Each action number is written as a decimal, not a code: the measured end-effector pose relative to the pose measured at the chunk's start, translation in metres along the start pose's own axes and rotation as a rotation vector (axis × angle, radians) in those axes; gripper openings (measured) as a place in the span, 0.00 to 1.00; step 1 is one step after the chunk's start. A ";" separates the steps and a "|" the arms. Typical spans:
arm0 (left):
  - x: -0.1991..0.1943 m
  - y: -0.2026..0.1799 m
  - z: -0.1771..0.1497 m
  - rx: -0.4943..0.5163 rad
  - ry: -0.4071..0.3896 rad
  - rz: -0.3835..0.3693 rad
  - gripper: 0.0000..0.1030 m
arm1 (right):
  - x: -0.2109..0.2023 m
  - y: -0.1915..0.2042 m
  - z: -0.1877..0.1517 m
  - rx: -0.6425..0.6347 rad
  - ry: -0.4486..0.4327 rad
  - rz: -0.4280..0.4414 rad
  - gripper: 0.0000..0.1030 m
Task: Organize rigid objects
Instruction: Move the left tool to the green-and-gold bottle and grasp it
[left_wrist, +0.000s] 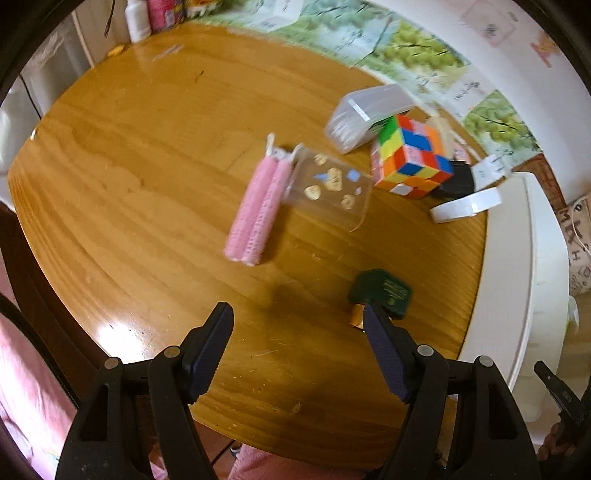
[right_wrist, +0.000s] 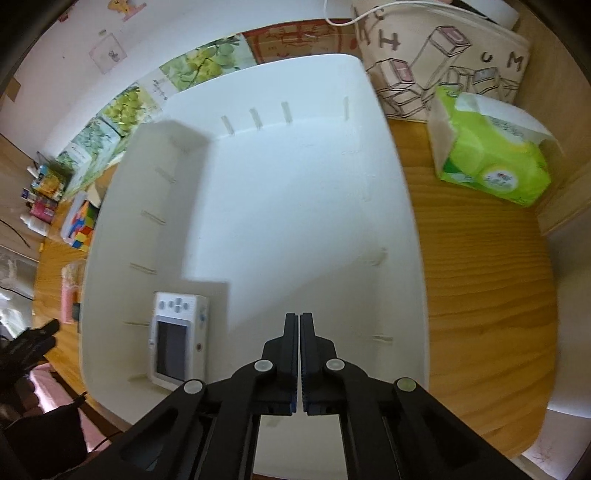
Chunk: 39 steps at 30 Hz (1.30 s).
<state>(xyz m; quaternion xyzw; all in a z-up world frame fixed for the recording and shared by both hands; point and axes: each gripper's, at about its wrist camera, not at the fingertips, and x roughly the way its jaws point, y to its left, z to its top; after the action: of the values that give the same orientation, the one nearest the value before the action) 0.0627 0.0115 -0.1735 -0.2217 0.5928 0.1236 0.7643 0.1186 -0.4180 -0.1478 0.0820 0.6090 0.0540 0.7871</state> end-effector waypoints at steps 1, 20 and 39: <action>0.003 0.001 0.001 -0.003 0.010 -0.005 0.74 | -0.001 0.000 0.001 0.003 0.000 0.015 0.01; 0.023 -0.043 0.010 0.144 0.108 -0.049 0.74 | -0.049 -0.048 0.012 0.116 -0.112 -0.044 0.09; 0.055 -0.073 0.013 0.143 0.155 -0.007 0.74 | -0.007 -0.049 -0.002 0.106 0.052 -0.068 0.31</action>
<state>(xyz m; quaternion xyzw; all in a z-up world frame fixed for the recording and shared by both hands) 0.1213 -0.0504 -0.2098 -0.1777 0.6567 0.0607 0.7304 0.1143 -0.4668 -0.1511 0.1014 0.6335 -0.0028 0.7671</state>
